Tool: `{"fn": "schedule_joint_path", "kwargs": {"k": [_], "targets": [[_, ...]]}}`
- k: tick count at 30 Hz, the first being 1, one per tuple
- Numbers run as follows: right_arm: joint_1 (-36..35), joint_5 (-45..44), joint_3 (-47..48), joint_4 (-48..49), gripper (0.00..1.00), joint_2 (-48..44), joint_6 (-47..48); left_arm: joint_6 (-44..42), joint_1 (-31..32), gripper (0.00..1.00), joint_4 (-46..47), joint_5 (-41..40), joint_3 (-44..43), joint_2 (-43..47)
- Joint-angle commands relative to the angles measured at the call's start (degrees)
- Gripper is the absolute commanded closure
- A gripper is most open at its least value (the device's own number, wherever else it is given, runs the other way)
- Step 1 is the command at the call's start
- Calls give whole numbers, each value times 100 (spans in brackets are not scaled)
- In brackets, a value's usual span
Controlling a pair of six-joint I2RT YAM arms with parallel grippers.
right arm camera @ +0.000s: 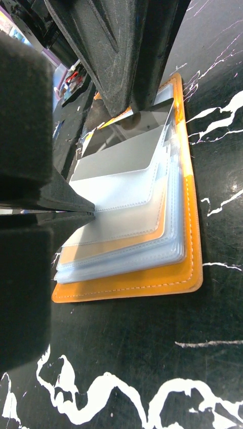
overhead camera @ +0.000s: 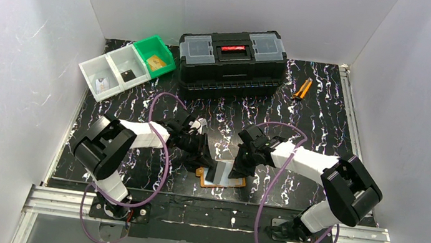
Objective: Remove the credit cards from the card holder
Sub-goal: Remove the credit card from the card holder, then place the credit card in the storage box.
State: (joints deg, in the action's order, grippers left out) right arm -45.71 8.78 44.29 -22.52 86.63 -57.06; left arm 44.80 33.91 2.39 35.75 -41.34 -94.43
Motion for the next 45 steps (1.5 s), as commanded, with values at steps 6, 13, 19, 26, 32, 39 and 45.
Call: {"fn": "schedule_joint_path", "kwargs": {"k": [6,13,19,26,32,39,45], "targets": [[27,-545,-97,-518,99,367,204,-167,24,69,-44,187,-49,-185],[27,-526,-74,-490,99,431,219,75,219,75,256,404,-98,-299],[23,-535,-83,-494,99,411,226,322,230,95,467,456,-22,-310],[34,-544,-140,-468,99,335,224,-65,61,100,-888,-285,-352,168],[112,-500,-275,-329,99,195,297,-509,-434,100,-1826,-693,-463,966],[150,-482,938,-890,72,-538,782,-793,-529,100,-2552,-490,-1291,1465],[158,-398,1602,-1022,40,-850,1054,-617,-686,100,-2550,-312,-1539,1622]]}}
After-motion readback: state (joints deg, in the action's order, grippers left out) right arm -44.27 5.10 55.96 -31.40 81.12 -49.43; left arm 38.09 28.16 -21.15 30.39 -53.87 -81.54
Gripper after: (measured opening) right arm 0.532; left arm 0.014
